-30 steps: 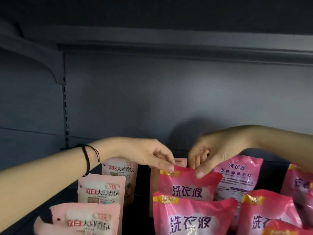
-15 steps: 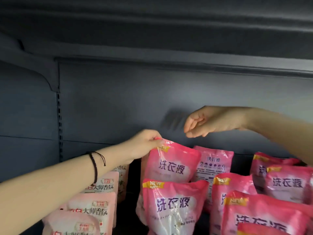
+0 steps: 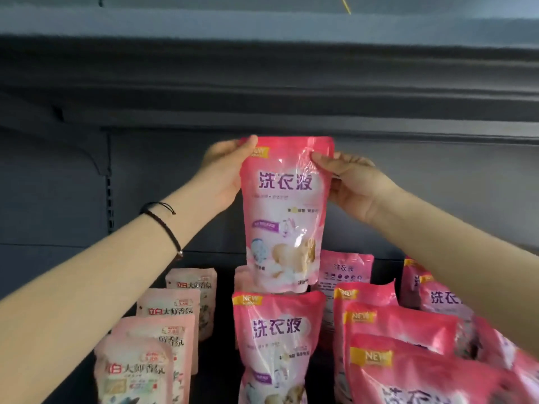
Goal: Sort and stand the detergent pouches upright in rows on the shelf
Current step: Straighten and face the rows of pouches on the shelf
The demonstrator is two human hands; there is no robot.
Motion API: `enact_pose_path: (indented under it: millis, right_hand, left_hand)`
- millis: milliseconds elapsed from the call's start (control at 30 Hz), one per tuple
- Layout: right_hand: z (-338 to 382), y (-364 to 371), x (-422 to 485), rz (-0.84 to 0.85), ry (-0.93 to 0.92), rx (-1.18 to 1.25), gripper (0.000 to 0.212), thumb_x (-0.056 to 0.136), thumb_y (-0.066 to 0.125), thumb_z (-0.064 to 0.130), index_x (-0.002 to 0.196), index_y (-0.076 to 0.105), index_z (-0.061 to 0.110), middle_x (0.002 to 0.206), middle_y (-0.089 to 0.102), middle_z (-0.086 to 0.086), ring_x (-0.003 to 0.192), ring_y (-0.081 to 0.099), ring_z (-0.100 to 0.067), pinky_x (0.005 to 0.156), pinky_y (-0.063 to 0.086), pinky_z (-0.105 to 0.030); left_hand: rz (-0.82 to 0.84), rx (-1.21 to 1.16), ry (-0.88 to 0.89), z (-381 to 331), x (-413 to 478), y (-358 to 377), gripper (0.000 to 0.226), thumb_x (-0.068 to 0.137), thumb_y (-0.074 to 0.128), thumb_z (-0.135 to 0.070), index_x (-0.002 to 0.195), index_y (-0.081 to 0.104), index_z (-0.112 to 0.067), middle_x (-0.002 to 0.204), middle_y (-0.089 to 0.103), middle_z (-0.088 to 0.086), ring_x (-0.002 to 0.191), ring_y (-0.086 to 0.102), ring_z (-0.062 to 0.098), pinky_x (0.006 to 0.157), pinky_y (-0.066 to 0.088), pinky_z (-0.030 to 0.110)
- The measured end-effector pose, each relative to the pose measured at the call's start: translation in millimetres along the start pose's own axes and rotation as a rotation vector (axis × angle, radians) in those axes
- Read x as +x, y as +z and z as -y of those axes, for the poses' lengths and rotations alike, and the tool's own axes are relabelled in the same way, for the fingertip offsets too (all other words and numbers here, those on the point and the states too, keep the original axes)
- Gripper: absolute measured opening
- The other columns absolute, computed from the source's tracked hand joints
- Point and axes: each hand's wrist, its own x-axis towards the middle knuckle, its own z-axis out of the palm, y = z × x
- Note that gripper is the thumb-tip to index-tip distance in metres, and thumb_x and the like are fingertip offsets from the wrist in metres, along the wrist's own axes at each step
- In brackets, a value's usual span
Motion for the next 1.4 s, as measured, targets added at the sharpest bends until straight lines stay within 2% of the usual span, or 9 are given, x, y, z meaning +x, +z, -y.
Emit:
enact_pose_path:
  millis: [267,367,467,633,800,967,1100,1233,1400]
  right_hand:
    - [33,5,-74,-0.185,-0.017,0.186,0.01,0.082,0.072,0.01,0.085,0.063,0.006,0.07,0.072,-0.008,0.056,0.07,-0.018,0.049,0.056,-0.03]
    - [43,-2,-99,-0.21,-0.047,0.194,0.011,0.081,0.073,0.013,0.087,0.065,0.008,0.073,0.073,-0.008,0.06,0.071,-0.019,0.053,0.057,-0.032]
    - [48,-12,-125,-0.225,-0.096,0.196,0.014,0.081,0.074,0.015,0.09,0.066,0.008,0.075,0.074,-0.007,0.065,0.072,-0.02,0.058,0.058,-0.035]
    - [48,-33,-169,-0.194,-0.128,0.137,0.012,0.084,0.071,0.018,0.084,0.061,0.011,0.071,0.072,-0.006,0.06,0.07,-0.017,0.057,0.059,-0.033]
    - [57,-58,-201,-0.13,-0.132,0.087,0.013,0.087,0.068,0.024,0.085,0.061,0.013,0.077,0.072,-0.006,0.066,0.069,-0.018,0.07,0.061,-0.037]
    - [29,-78,-244,-0.095,-0.163,0.04,0.034,0.09,0.063,0.028,0.112,0.062,0.003,0.087,0.072,-0.008,0.075,0.069,-0.019,0.075,0.06,-0.038]
    - [-34,-84,-284,-0.148,-0.132,0.071,0.031,0.088,0.06,0.037,0.098,0.068,0.009,0.096,0.073,-0.012,0.084,0.07,-0.027,0.078,0.059,-0.045]
    - [-77,-91,-284,-0.245,-0.135,0.046,0.028,0.092,0.053,0.041,0.072,0.066,0.026,0.074,0.068,0.0,0.069,0.064,-0.02,0.063,0.056,-0.036]
    - [-109,-97,-263,-0.386,-0.172,0.011,0.035,0.096,0.05,0.038,0.077,0.058,0.01,0.073,0.055,-0.008,0.067,0.048,-0.023,0.065,0.045,-0.04]
  left_hand:
    - [0.043,-0.148,0.014,-21,-82,31,0.016,0.09,0.064,-0.026,0.093,0.064,-0.01,0.081,0.071,0.001,0.071,0.069,0.012,0.074,0.059,0.029]
    - [0.145,-0.092,-0.034,-17,-117,42,0.033,0.091,0.061,-0.035,0.109,0.064,-0.008,0.097,0.074,0.005,0.085,0.071,0.016,0.083,0.058,0.033]
    - [0.218,-0.045,-0.016,-3,-156,54,0.034,0.095,0.054,-0.037,0.116,0.065,-0.012,0.107,0.073,0.003,0.097,0.071,0.017,0.085,0.057,0.033]
    - [0.114,-0.133,0.08,16,-198,79,0.018,0.095,0.057,-0.029,0.098,0.067,-0.014,0.095,0.075,0.004,0.086,0.072,0.019,0.075,0.06,0.035]
    - [0.09,-0.191,0.099,19,-218,105,0.016,0.094,0.059,-0.024,0.095,0.068,-0.012,0.095,0.074,0.009,0.085,0.071,0.022,0.078,0.06,0.039]
    - [0.012,-0.142,0.141,37,-250,116,0.019,0.092,0.06,-0.028,0.093,0.068,-0.011,0.108,0.067,0.024,0.102,0.065,0.041,0.09,0.053,0.054]
    - [-0.058,-0.142,0.082,71,-275,117,0.015,0.089,0.062,-0.03,0.089,0.071,-0.018,0.106,0.069,0.021,0.102,0.065,0.041,0.092,0.05,0.057]
    - [-0.113,-0.102,0.007,107,-286,118,0.015,0.085,0.063,-0.034,0.082,0.073,-0.023,0.1,0.071,0.017,0.097,0.067,0.037,0.092,0.051,0.057]
    - [-0.181,-0.044,-0.005,137,-278,121,0.02,0.084,0.064,-0.039,0.081,0.07,-0.02,0.092,0.07,0.012,0.092,0.066,0.036,0.09,0.052,0.054]
